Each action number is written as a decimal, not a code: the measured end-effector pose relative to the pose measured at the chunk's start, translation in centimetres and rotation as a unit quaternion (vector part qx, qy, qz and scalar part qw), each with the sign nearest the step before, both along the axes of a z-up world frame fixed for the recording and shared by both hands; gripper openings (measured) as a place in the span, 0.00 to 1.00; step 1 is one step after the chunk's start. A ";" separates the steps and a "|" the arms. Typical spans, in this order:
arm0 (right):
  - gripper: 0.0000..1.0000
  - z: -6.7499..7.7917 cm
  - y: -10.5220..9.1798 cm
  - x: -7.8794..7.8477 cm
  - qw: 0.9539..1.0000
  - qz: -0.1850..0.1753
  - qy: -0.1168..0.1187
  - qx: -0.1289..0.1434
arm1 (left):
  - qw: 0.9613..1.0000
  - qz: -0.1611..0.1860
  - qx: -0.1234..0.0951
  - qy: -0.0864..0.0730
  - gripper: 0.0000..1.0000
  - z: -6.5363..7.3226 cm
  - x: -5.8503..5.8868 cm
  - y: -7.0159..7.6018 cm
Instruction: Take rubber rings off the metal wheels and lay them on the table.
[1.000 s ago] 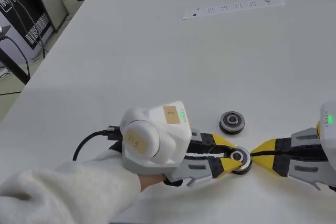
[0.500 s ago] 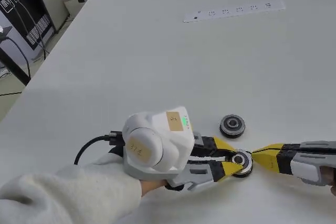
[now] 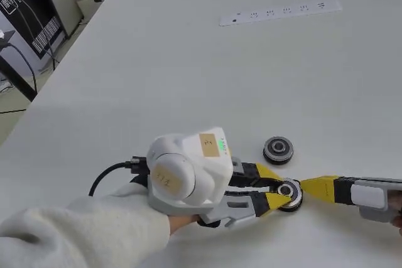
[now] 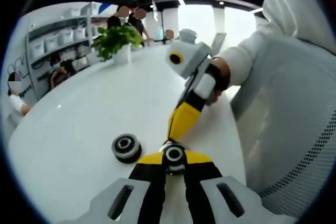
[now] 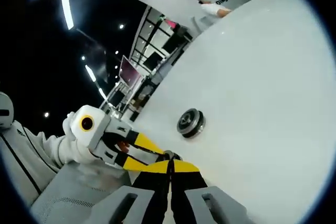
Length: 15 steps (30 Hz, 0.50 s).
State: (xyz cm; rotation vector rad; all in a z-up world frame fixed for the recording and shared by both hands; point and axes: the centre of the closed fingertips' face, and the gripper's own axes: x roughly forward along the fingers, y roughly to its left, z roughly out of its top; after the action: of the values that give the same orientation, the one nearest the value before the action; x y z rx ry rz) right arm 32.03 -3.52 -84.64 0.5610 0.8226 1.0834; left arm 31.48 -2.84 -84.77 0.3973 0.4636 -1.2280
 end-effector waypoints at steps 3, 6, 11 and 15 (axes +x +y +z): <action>0.00 0.2 0.1 -0.1 1.000 0.002 -0.005 0.002 | 1.000 -0.002 0.001 -0.003 0.13 0.0 0.0 0.0; 0.00 0.2 0.1 -0.1 1.000 0.003 -0.003 0.004 | 1.000 -0.004 0.003 -0.007 0.13 0.0 0.0 0.0; 0.00 0.4 0.3 -0.2 1.000 0.008 -0.008 0.002 | 1.000 -0.005 0.002 -0.008 0.13 0.0 0.0 0.0; 0.00 0.5 0.4 -0.3 1.000 0.013 -0.010 0.003 | 1.000 -0.005 0.003 -0.009 0.13 0.0 0.1 0.0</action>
State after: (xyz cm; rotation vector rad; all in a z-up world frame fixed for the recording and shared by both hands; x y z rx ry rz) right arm 31.72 -3.10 -84.18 0.5459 0.8120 1.1142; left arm 31.53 -2.85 -84.80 0.4155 0.4505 -1.2326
